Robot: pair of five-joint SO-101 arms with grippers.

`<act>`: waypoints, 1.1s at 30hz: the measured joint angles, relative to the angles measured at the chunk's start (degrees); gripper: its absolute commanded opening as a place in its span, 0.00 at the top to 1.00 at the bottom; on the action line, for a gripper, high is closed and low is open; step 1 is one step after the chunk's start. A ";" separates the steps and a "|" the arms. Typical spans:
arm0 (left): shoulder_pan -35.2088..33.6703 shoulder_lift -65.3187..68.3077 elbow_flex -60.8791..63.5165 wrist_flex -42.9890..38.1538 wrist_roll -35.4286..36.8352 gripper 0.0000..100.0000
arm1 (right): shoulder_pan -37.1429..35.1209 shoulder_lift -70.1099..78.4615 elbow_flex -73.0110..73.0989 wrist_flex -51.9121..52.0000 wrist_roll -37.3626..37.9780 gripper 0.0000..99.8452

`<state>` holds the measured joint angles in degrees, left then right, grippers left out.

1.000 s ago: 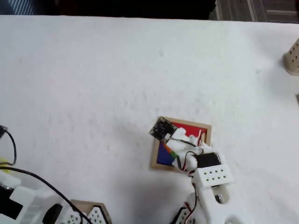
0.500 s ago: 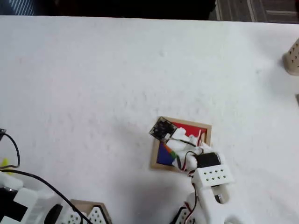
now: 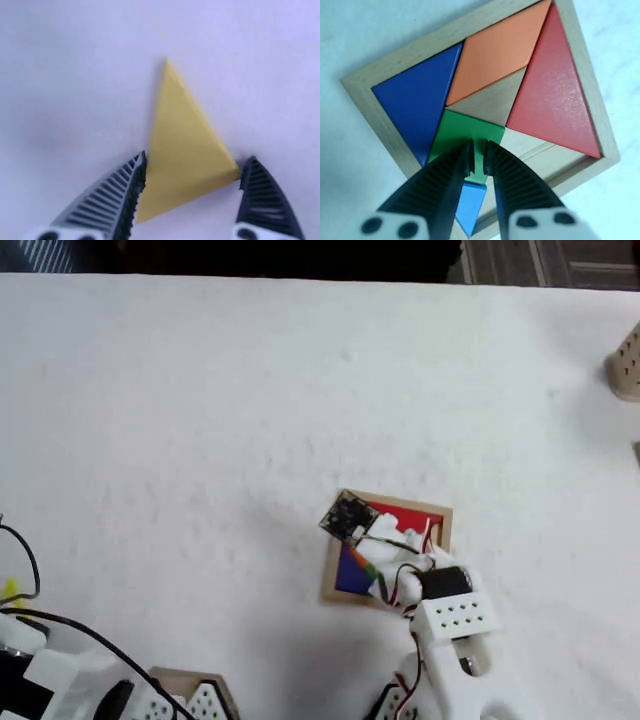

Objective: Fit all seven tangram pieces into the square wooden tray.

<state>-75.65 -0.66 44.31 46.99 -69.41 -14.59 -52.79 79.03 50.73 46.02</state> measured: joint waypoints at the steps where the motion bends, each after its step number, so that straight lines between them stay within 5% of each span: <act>1: 0.26 0.44 -0.26 1.05 0.00 0.82 | 0.00 0.00 0.00 0.00 0.00 0.96; 33: 0.44 4.48 -5.71 18.29 0.70 0.82 | 0.00 0.00 0.00 0.00 0.00 0.96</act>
<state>-75.21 3.82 38.59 65.27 -68.70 -14.59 -52.79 79.03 50.73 46.02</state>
